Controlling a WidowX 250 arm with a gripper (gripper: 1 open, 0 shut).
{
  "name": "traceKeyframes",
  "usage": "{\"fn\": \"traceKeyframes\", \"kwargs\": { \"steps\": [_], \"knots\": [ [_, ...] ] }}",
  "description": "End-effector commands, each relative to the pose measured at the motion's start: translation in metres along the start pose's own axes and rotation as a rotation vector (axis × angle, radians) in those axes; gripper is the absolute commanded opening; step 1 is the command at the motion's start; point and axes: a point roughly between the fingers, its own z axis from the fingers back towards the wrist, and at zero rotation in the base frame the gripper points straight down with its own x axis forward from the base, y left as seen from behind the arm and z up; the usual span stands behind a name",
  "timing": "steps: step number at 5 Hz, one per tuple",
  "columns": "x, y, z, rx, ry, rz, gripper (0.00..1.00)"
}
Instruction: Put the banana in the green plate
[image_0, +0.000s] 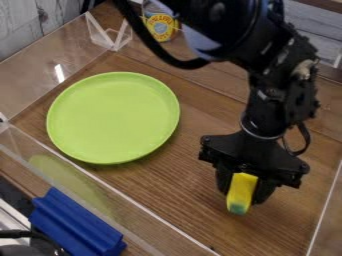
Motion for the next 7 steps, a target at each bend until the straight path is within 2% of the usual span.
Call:
{"fn": "traceKeyframes", "kwargs": {
  "steps": [1,5,6,7],
  "knots": [
    [0.014,-0.004,0.023,-0.046,-0.069,0.003,0.0],
    [0.015,0.006,0.037,-0.04,-0.071,-0.008,0.0],
    [0.015,0.012,0.049,-0.034,-0.077,-0.016,0.0],
    [0.02,0.027,0.083,-0.019,-0.09,-0.015,0.0]
  ]
}}
